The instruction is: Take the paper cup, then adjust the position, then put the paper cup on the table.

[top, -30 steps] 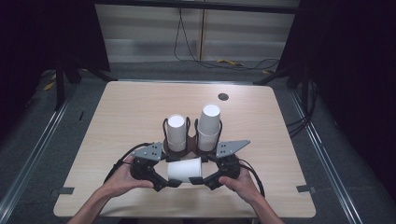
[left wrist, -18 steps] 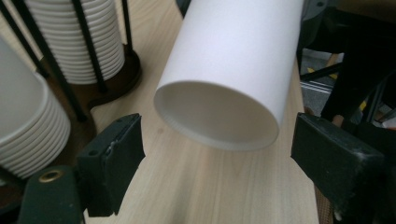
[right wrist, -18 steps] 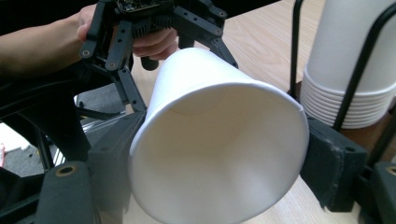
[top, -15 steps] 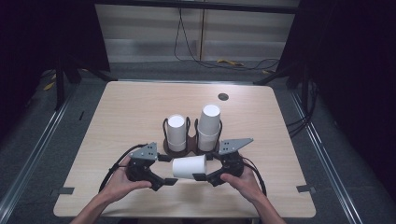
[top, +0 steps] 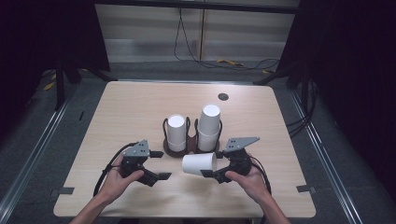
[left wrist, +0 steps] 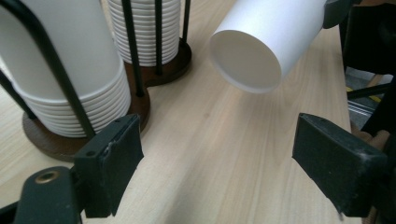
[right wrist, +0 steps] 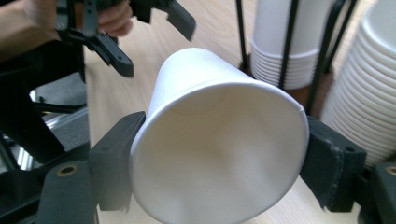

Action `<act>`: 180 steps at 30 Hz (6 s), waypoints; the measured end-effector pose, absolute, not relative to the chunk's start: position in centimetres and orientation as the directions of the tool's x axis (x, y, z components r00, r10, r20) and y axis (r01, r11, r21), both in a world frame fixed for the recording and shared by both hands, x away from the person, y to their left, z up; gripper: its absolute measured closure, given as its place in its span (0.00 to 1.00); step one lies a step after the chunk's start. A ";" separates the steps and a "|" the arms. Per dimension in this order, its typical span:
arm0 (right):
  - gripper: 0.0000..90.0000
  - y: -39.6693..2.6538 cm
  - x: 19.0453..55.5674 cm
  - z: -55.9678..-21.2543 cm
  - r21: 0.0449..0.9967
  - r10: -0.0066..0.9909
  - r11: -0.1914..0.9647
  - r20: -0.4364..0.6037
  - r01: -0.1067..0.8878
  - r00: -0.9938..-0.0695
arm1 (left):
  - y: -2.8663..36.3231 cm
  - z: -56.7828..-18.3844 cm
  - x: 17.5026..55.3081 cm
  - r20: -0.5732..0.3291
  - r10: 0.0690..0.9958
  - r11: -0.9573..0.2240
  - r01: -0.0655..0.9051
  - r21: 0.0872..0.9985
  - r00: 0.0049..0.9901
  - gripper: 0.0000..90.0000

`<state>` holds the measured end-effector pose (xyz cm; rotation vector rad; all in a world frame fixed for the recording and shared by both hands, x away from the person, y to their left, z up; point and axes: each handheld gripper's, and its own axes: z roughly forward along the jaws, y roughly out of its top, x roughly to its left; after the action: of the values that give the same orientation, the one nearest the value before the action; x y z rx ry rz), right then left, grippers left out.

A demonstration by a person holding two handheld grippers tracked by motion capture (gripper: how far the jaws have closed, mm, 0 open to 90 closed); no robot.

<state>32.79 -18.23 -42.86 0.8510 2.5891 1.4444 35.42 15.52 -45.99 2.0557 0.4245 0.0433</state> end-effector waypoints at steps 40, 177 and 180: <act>0.25 -25.5 34.9 -40.8 0.637 0.705 0.490 0.111 0.595 -0.700 | 16.3 -46.5 36.0 -0.142 0.357 -0.434 0.299 0.850 0.923 0.18; 0.16 -27.2 41.7 -41.2 0.429 0.874 0.398 0.092 0.811 -0.477 | 17.0 -46.1 35.9 -0.134 0.404 -0.439 0.320 0.839 0.905 0.18; 0.16 -27.5 41.1 -41.5 0.432 0.878 0.386 0.099 0.815 -0.469 | 17.0 -46.0 35.9 -0.129 0.399 -0.442 0.314 0.840 0.908 0.18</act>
<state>41.06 -27.46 -41.49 1.5320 2.4908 0.6479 35.90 17.01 -46.03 2.0649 0.5116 0.1069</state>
